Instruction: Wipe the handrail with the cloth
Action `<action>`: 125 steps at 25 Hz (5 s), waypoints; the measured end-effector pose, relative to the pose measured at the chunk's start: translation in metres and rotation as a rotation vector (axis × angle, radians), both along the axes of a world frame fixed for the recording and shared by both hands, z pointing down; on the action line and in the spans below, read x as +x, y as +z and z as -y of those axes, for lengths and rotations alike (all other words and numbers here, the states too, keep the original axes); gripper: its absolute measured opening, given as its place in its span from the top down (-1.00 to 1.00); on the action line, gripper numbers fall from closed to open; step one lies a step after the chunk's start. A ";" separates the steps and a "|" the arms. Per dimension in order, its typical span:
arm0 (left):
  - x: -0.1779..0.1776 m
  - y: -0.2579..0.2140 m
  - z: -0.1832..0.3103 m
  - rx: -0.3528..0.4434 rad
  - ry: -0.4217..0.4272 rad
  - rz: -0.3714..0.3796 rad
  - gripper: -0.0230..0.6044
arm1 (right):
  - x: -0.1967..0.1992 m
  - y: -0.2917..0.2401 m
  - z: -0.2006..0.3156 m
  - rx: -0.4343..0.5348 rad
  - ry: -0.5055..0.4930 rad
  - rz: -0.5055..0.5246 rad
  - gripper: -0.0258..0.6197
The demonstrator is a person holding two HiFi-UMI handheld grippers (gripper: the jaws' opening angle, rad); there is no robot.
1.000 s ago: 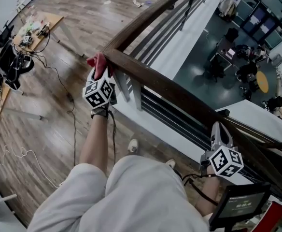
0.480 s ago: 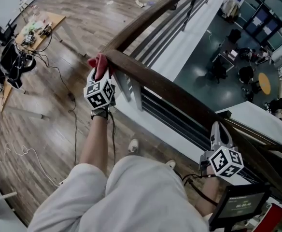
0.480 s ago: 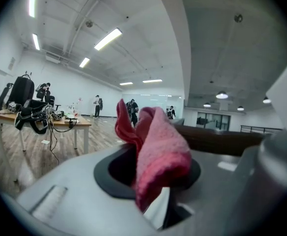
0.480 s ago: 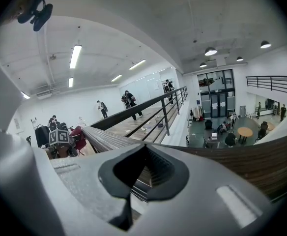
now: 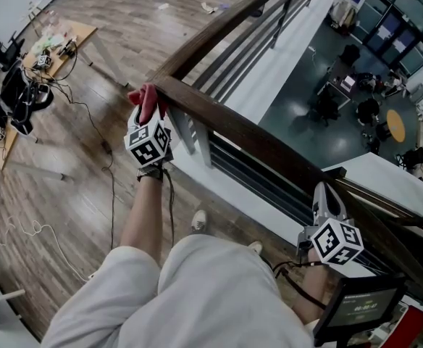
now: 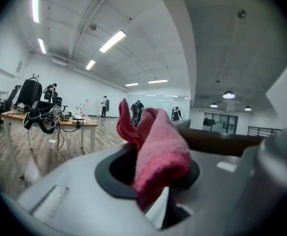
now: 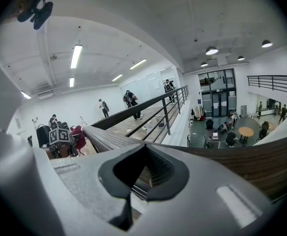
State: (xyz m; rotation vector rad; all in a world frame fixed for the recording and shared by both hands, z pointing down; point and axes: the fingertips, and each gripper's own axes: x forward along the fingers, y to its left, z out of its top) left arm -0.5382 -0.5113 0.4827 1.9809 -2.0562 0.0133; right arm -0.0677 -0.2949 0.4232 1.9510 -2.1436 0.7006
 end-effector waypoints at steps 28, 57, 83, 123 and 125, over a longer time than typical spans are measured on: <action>0.059 -0.001 -0.025 0.001 0.161 0.029 0.54 | 0.049 0.003 -0.030 0.002 0.090 -0.023 0.91; 0.119 0.002 -0.060 -0.011 0.250 0.103 0.54 | 0.097 0.000 -0.076 0.011 0.168 -0.031 0.91; 0.199 -0.002 -0.106 -0.037 0.363 0.198 0.53 | 0.116 -0.002 -0.086 0.030 0.146 -0.044 0.91; 0.301 0.002 -0.167 -0.091 0.567 0.211 0.53 | 0.111 0.008 -0.075 0.017 0.057 -0.045 0.91; 0.305 0.002 -0.170 -0.090 0.571 0.212 0.53 | 0.113 0.009 -0.076 0.017 0.050 -0.044 0.91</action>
